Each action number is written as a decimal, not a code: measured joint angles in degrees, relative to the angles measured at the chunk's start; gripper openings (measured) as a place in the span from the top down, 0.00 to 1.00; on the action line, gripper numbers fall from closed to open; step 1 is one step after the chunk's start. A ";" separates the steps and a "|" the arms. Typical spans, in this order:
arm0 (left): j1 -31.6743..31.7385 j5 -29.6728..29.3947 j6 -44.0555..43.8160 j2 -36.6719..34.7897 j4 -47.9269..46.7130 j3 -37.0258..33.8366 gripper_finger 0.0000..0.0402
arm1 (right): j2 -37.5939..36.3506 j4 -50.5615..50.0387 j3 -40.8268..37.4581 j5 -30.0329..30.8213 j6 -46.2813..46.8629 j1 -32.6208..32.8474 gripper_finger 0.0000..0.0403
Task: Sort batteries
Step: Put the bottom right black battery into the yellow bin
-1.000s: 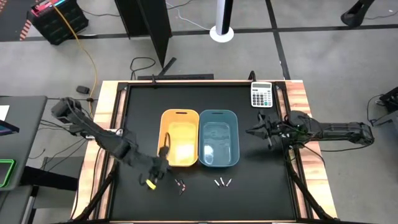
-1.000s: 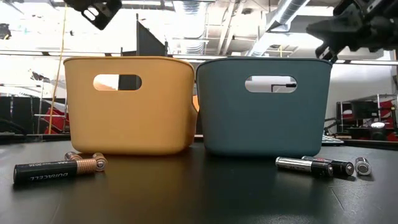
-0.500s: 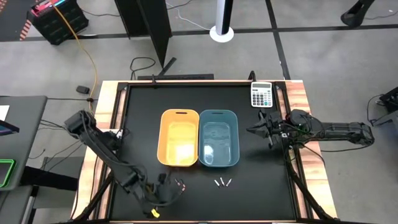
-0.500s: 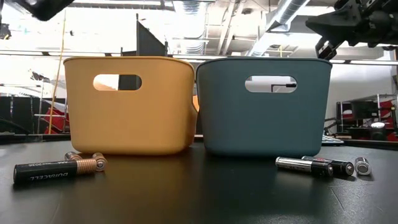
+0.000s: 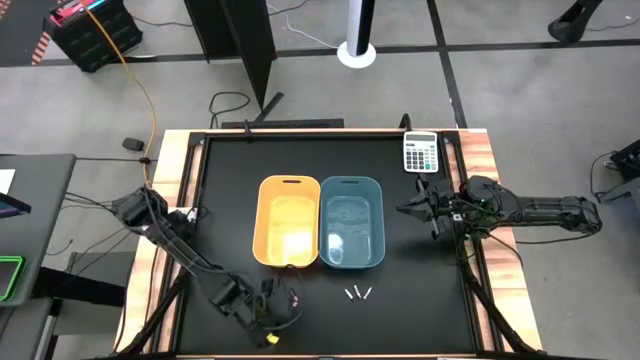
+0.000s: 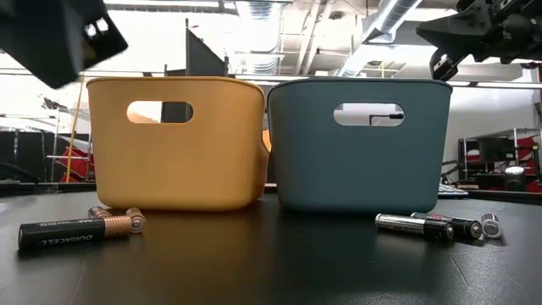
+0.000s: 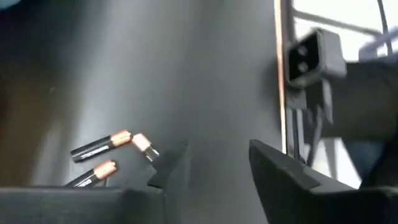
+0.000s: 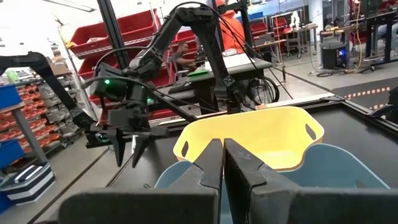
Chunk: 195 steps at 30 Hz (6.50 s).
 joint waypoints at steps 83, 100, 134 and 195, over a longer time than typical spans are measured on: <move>-1.48 -6.38 -31.63 17.26 -11.53 7.34 0.87 | 0.05 -0.74 0.04 -0.02 -0.05 0.00 0.92; -1.42 -1.88 -26.07 17.25 -11.86 7.32 0.88 | 0.05 -0.70 0.02 -0.02 -0.05 0.00 0.92; -1.08 -1.66 -19.19 17.46 -16.39 11.90 0.91 | 0.03 -1.12 0.02 -0.02 0.04 0.11 0.92; 0.95 -18.80 -4.33 1.82 -24.03 16.63 0.92 | 0.05 -0.87 0.02 -0.02 0.04 0.11 0.92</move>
